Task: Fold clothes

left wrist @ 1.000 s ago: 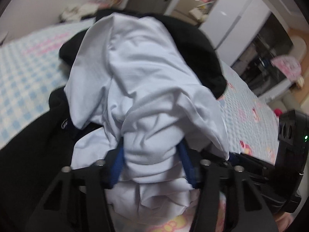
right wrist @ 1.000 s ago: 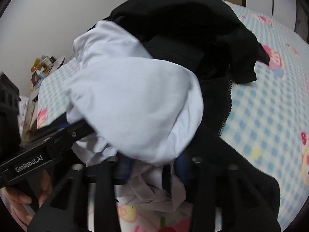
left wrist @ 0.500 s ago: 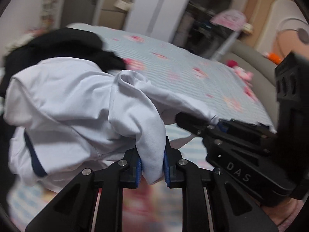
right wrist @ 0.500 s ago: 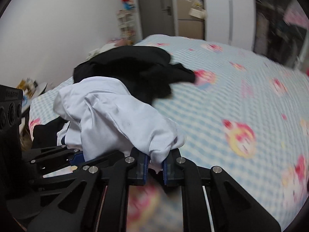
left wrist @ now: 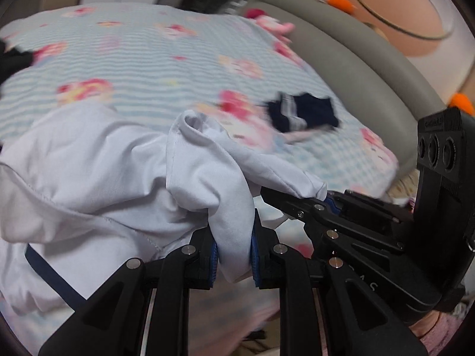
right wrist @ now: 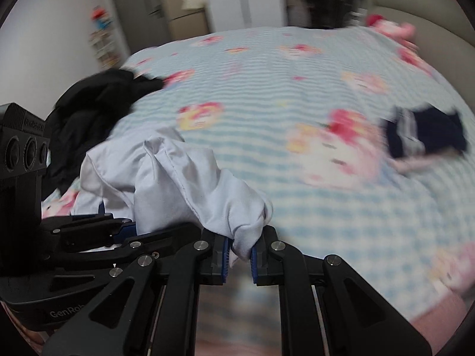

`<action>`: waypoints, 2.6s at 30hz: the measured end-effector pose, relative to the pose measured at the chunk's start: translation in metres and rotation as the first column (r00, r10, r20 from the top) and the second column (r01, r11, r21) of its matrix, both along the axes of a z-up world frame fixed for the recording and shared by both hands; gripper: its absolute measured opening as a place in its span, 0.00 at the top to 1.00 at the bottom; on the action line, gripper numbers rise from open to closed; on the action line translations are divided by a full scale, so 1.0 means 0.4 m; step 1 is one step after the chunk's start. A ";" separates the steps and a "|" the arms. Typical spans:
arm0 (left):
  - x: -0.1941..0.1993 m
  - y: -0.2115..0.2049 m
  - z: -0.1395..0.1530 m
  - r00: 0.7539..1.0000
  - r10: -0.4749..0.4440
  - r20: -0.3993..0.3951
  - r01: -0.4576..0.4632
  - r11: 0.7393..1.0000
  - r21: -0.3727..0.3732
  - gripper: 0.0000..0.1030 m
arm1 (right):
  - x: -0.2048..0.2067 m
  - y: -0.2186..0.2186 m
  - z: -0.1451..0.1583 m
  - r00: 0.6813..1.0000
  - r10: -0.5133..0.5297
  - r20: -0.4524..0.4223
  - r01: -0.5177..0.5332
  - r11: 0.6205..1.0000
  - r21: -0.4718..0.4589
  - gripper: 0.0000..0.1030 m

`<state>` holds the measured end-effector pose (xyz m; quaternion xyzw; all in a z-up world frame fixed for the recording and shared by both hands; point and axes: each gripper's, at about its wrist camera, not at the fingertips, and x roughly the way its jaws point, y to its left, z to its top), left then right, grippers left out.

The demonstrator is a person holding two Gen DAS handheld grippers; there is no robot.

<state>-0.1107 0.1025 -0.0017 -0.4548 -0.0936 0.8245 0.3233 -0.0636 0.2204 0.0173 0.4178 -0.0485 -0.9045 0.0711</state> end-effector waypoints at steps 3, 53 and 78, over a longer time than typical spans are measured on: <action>0.017 0.071 0.014 1.000 -0.008 -0.024 0.007 1.000 -0.006 0.83 | 0.021 0.088 0.013 0.998 -0.066 0.003 0.066 0.996 -0.059 0.89; 0.120 -0.172 -0.088 0.962 0.266 -0.061 -0.266 0.964 0.015 0.87 | 0.030 -0.011 -0.057 0.991 -0.110 -0.082 0.114 0.992 0.053 0.89; 0.112 -0.292 -0.189 0.892 0.450 0.025 -0.450 0.893 -0.028 0.53 | 0.012 -0.024 -0.226 0.994 0.066 0.084 -0.061 0.996 -0.062 0.68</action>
